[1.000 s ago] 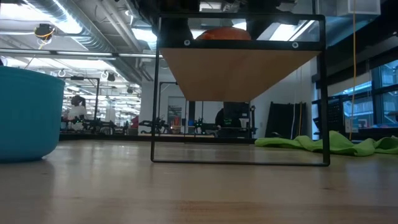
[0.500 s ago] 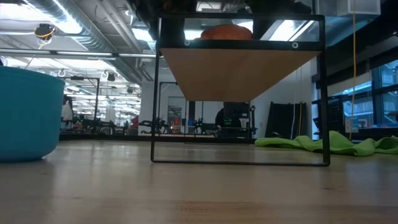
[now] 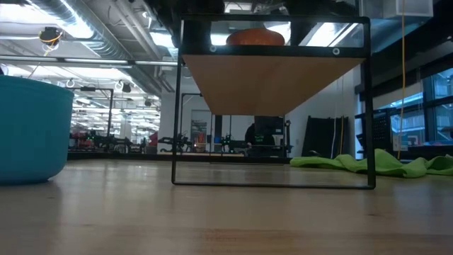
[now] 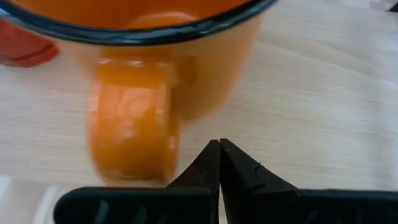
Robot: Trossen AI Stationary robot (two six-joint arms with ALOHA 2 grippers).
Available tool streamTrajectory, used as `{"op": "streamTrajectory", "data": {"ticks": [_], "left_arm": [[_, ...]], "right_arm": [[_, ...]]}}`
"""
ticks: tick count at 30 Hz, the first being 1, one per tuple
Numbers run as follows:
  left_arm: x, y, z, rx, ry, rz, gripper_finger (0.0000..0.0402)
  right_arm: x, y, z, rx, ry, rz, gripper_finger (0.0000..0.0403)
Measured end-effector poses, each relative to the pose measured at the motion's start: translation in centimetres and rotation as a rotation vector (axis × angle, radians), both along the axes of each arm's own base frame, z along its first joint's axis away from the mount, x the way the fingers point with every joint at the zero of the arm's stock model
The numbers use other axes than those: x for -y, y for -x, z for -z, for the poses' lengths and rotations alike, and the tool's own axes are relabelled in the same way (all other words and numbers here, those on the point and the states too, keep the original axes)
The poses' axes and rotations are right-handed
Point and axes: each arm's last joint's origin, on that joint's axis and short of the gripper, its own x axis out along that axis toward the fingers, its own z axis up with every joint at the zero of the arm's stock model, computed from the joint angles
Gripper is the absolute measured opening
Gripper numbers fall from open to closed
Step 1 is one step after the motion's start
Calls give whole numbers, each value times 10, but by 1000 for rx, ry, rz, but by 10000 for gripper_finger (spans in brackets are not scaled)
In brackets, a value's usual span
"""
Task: Stack small to large cups/mugs on shelf
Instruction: Put the orange mug on the shelf
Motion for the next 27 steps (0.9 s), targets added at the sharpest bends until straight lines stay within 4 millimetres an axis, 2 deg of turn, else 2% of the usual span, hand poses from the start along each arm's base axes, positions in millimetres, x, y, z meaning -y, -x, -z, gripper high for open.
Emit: {"op": "streamTrajectory", "data": {"ticks": [6,12,18,27], "left_arm": [[5,3,-3,-3,37,35,0],[8,17,-22,54,31,17,0],[-2,30,-27,6,-39,-78,0],[-14,31,-28,7,-68,-111,0]], "right_arm": [[1,7,1,-65,37,16,29],[2,8,1,-83,38,16,41],[2,8,1,-82,45,18,41],[2,8,1,-73,51,22,42]]}}
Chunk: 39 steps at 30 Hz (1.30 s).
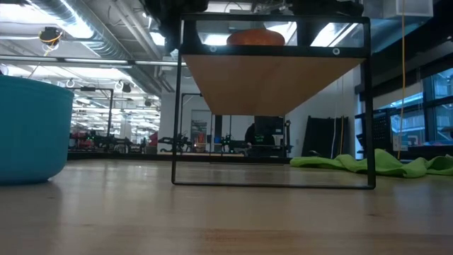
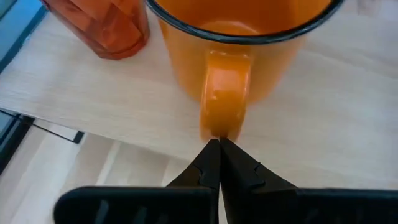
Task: Stack small to large cups/mugs on shelf
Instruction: Put the orange mug on the shelf, then put the blue mug on the shelf
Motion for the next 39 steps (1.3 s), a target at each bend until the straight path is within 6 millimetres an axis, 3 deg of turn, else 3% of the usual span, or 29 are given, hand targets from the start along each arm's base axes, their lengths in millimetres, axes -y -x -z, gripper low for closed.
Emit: {"op": "streamTrajectory", "data": {"ticks": [9,15,18,22,26,29,34,39], "left_arm": [[-10,-2,-3,39,-6,-21,0],[-10,3,2,-35,-5,-13,0],[-9,7,4,-77,-2,-16,0],[-6,17,-12,12,50,49,0],[-2,36,-30,95,125,133,0],[-5,57,-31,148,187,149,0],[-9,103,-2,211,395,168,0],[5,149,26,269,612,144,0]], "right_arm": [[0,0,0,2,1,0,42],[0,3,-1,-15,0,1,42],[-9,13,-7,-9,14,7,42],[-25,22,-24,121,88,-39,42],[-38,29,-48,323,139,-128,42],[-49,29,-63,447,156,-235,42],[-59,29,-77,560,209,-287,42],[-64,28,-76,578,209,-270,43]]}}
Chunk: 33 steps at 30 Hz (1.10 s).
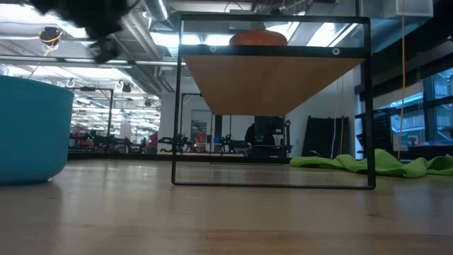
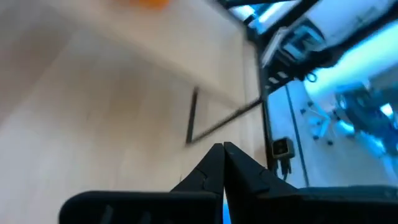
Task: Stack small to large cups/mugs on shelf
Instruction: Put the blue mug on the shelf
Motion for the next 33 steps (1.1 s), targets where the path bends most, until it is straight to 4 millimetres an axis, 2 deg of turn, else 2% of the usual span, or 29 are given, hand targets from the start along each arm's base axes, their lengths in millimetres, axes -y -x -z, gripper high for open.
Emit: {"op": "streamTrajectory", "data": {"ticks": [4,9,15,21,23,26,29,33], "left_arm": [[8,30,14,-129,39,-143,2],[16,58,22,-289,84,-257,36],[21,66,22,-328,165,-336,73],[28,64,12,-316,156,-316,57],[31,65,-1,-287,148,-307,48],[35,65,-30,-214,142,-296,36],[39,65,-73,-91,142,-269,31],[44,60,-136,197,161,-199,31]], "right_arm": [[-2,-2,1,9,-23,6,64],[-1,-1,1,21,-57,21,121],[-1,-1,2,30,-82,37,171],[-1,1,4,12,-85,47,170],[0,3,5,-9,-82,51,167],[0,4,7,-36,-72,52,166],[1,5,8,-64,-52,36,166],[0,5,9,-107,-12,-19,165]]}}
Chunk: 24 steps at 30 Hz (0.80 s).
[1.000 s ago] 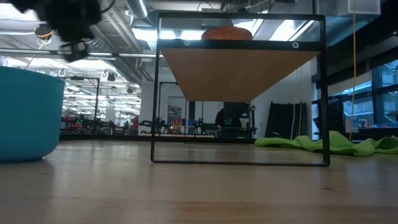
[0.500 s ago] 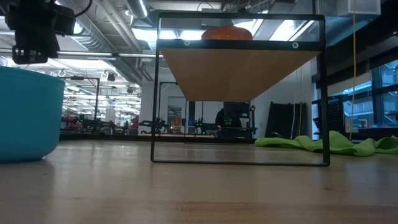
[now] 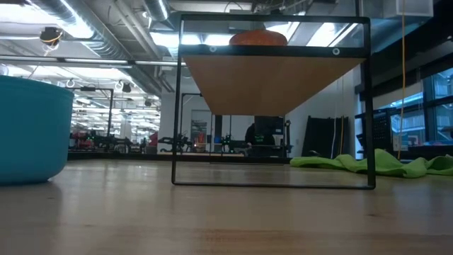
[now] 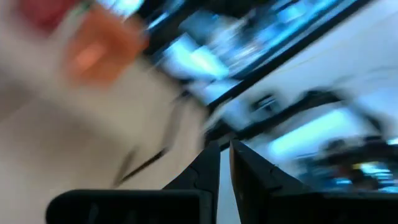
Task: Stack small to large cups/mugs on shelf
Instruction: Put the blue mug on the shelf
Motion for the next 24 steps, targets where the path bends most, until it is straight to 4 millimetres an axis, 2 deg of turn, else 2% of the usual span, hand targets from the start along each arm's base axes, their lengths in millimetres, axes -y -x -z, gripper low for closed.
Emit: {"op": "streamTrajectory", "data": {"ticks": [2,4,9,12,15,20,24], "left_arm": [[4,-7,-19,95,4,26,31],[10,-21,-21,55,17,65,31],[43,-64,18,-353,63,182,31],[68,-76,39,-593,7,168,30],[88,-86,47,-778,-107,99,30],[109,-104,49,-1041,-292,15,30],[119,-129,57,-1074,-332,4,30]], "right_arm": [[-1,0,1,-22,5,-33,165],[-1,1,1,-37,-4,-56,165],[-6,5,2,-83,14,-110,165],[-9,9,2,-101,26,-132,165],[-10,14,2,-121,33,-142,165],[-8,22,1,-152,51,-150,165],[-7,23,0,-169,77,-166,165]]}}
